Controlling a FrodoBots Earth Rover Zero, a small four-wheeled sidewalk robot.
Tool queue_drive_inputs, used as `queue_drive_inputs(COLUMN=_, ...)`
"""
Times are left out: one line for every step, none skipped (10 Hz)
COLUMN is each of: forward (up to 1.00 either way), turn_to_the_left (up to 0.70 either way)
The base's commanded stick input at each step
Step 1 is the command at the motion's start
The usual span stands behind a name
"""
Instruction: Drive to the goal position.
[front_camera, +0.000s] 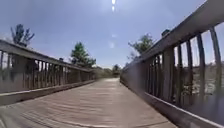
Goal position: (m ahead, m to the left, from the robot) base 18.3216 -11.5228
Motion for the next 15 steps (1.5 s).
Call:
queue_drive_inputs(forward=0.7, turn_to_the_left=0.0)
queue_drive_inputs(forward=0.7, turn_to_the_left=0.14)
queue_drive_inputs(forward=0.7, turn_to_the_left=0.14)
queue_drive_inputs(forward=0.7, turn_to_the_left=0.0)
queue_drive_inputs(forward=0.7, turn_to_the_left=0.0)
queue_drive_inputs(forward=0.7, turn_to_the_left=0.0)
queue_drive_inputs(forward=0.7, turn_to_the_left=0.0)
queue_drive_inputs(forward=0.7, turn_to_the_left=0.0)
queue_drive_inputs(forward=0.7, turn_to_the_left=0.0)
queue_drive_inputs(forward=0.7, turn_to_the_left=0.0)
queue_drive_inputs(forward=0.7, turn_to_the_left=0.0)
queue_drive_inputs(forward=0.7, turn_to_the_left=0.0)
queue_drive_inputs(forward=0.7, turn_to_the_left=0.0)
queue_drive_inputs(forward=0.7, turn_to_the_left=0.0)
queue_drive_inputs(forward=0.7, turn_to_the_left=0.0)
